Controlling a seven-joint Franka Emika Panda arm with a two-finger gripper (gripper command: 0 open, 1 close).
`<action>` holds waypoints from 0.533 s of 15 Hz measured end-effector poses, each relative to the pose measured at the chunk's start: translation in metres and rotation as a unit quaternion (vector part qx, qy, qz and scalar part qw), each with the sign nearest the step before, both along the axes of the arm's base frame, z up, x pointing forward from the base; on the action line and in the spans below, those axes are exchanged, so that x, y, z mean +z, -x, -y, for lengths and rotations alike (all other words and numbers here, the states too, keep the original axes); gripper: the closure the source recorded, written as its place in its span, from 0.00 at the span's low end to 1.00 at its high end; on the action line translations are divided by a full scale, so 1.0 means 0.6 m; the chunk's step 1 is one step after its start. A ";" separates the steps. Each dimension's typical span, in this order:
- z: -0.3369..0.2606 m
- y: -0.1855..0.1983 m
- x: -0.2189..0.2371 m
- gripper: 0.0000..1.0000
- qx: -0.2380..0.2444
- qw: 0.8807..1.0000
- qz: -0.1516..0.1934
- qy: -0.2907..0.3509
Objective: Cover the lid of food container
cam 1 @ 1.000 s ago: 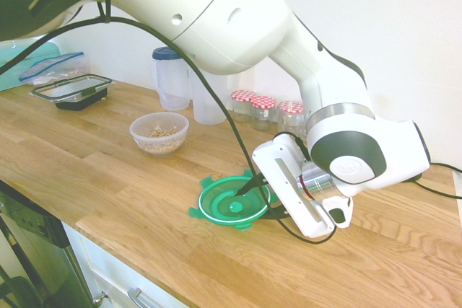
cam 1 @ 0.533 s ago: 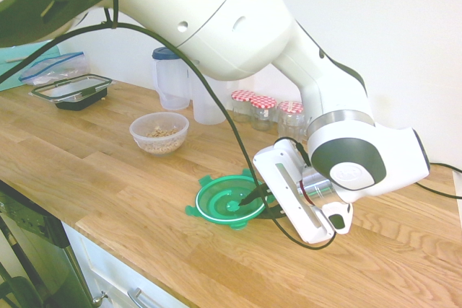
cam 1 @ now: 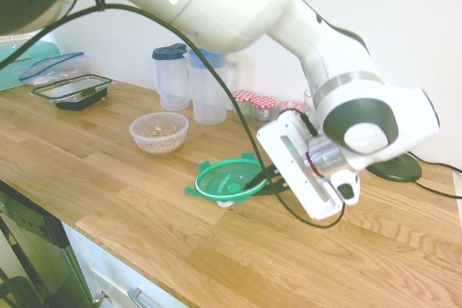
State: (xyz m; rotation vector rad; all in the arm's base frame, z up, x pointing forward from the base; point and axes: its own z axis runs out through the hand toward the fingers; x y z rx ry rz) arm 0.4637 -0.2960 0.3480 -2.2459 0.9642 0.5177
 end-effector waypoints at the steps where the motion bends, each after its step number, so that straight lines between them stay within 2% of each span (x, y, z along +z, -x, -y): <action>1: -0.011 -0.009 0.038 1.00 0.009 0.999 -0.010 0.032; 5: -0.089 -0.046 0.183 1.00 0.029 0.985 -0.028 0.165; 8: -0.147 -0.070 0.278 1.00 0.052 0.961 -0.036 0.268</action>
